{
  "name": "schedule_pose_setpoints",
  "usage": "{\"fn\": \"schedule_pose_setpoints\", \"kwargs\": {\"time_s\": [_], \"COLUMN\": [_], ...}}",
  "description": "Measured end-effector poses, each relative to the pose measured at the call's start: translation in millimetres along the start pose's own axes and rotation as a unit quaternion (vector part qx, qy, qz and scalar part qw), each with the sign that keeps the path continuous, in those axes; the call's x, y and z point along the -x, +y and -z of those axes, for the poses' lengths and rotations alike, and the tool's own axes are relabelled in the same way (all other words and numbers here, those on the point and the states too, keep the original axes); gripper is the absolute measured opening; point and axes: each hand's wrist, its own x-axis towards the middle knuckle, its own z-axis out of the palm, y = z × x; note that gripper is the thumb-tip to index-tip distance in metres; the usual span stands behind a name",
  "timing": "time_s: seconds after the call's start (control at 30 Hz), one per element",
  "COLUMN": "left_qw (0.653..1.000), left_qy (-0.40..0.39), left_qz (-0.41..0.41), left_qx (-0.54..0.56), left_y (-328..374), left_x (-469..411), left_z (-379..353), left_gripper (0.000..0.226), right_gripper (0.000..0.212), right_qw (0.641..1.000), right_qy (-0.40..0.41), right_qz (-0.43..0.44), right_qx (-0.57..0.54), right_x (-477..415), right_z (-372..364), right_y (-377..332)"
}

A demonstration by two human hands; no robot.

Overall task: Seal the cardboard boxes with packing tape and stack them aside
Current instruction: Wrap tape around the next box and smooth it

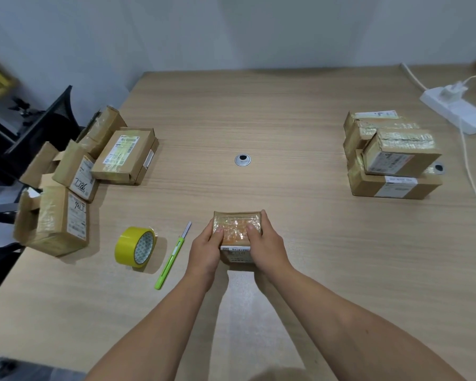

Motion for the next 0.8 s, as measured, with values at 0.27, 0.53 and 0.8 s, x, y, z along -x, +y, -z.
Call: {"fn": "schedule_pose_setpoints", "kwargs": {"time_s": [0.27,0.53,0.8], "left_qw": [0.999,0.989,0.989], "left_qy": [0.03,0.067,0.114], "left_qz": [0.0,0.041,0.067], "left_qx": [0.013,0.129,0.065], "left_y": [6.6,14.5,10.6], "left_x": [0.1,-2.4,-1.0], "left_z": [-10.1,-13.0,4.2], "left_gripper": [0.031,0.035,0.037], "right_gripper": [0.048,0.072,0.028], "right_qw": [0.992,0.976,0.982], "right_qy": [0.011,0.085,0.057], "right_qz": [-0.029,-0.127,-0.062], "right_qx": [-0.121,-0.153,-0.171], "right_x": [-9.0,-4.2,-9.2], "right_z": [5.7,25.2,26.7], "right_y": [3.9,21.4,8.4]}}
